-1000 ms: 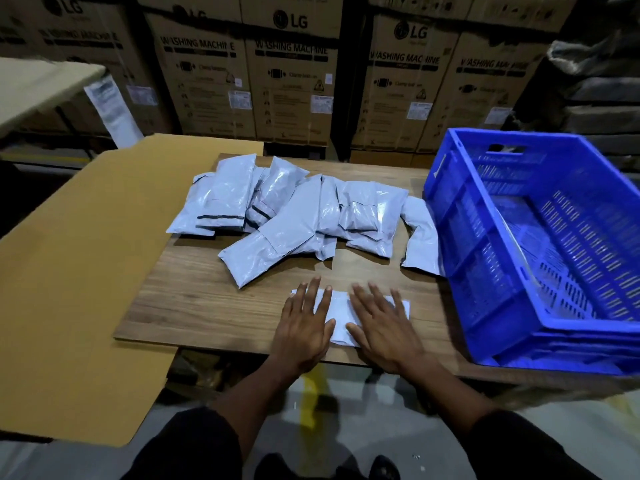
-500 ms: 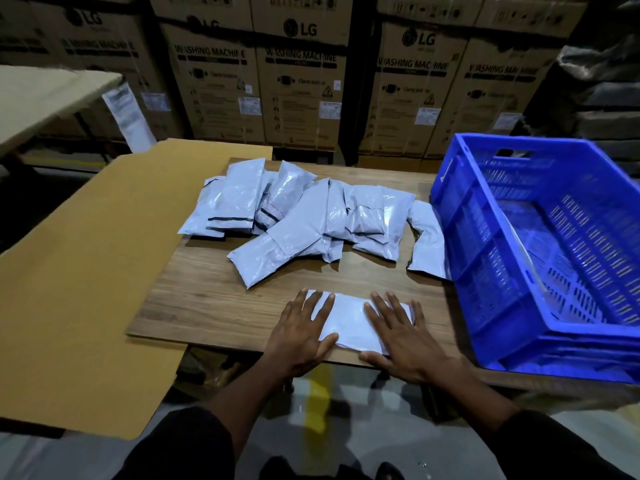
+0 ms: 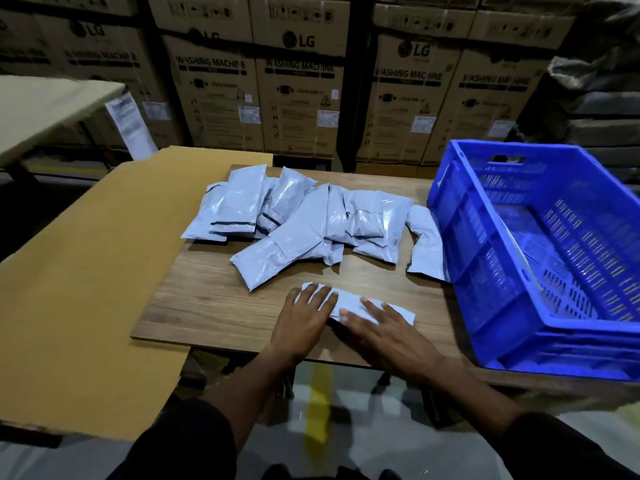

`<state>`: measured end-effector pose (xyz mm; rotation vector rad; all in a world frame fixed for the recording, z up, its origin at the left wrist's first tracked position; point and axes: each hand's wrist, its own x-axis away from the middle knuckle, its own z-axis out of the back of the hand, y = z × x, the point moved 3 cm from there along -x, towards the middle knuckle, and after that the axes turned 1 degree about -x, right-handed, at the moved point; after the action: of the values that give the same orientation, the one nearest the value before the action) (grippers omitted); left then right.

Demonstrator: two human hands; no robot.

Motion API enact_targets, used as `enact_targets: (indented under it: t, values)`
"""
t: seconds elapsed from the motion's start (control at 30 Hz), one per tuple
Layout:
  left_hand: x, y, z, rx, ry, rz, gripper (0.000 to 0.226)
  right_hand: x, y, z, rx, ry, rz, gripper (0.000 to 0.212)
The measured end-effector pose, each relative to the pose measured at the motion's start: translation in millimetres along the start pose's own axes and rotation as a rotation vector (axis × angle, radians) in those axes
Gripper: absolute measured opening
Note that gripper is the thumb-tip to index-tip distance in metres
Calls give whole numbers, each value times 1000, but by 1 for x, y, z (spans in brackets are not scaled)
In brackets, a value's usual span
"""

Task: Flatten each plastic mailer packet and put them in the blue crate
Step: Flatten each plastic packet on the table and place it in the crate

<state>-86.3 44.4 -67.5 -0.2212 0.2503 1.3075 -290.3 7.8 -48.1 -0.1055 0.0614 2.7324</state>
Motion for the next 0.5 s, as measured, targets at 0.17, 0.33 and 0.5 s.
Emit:
enact_targets:
  t: [0.17,0.33,0.5]
  values:
    - [-2,-9,1,-21,23,-38,52,4,2,-7,191,-48,192,68]
    - [-9,-8,17,-2,87,99,51,-9,10,27,57,178,96,32]
    - [-11,-12,34,134,170,189,61,-18,29,46,-432,198,-99,56]
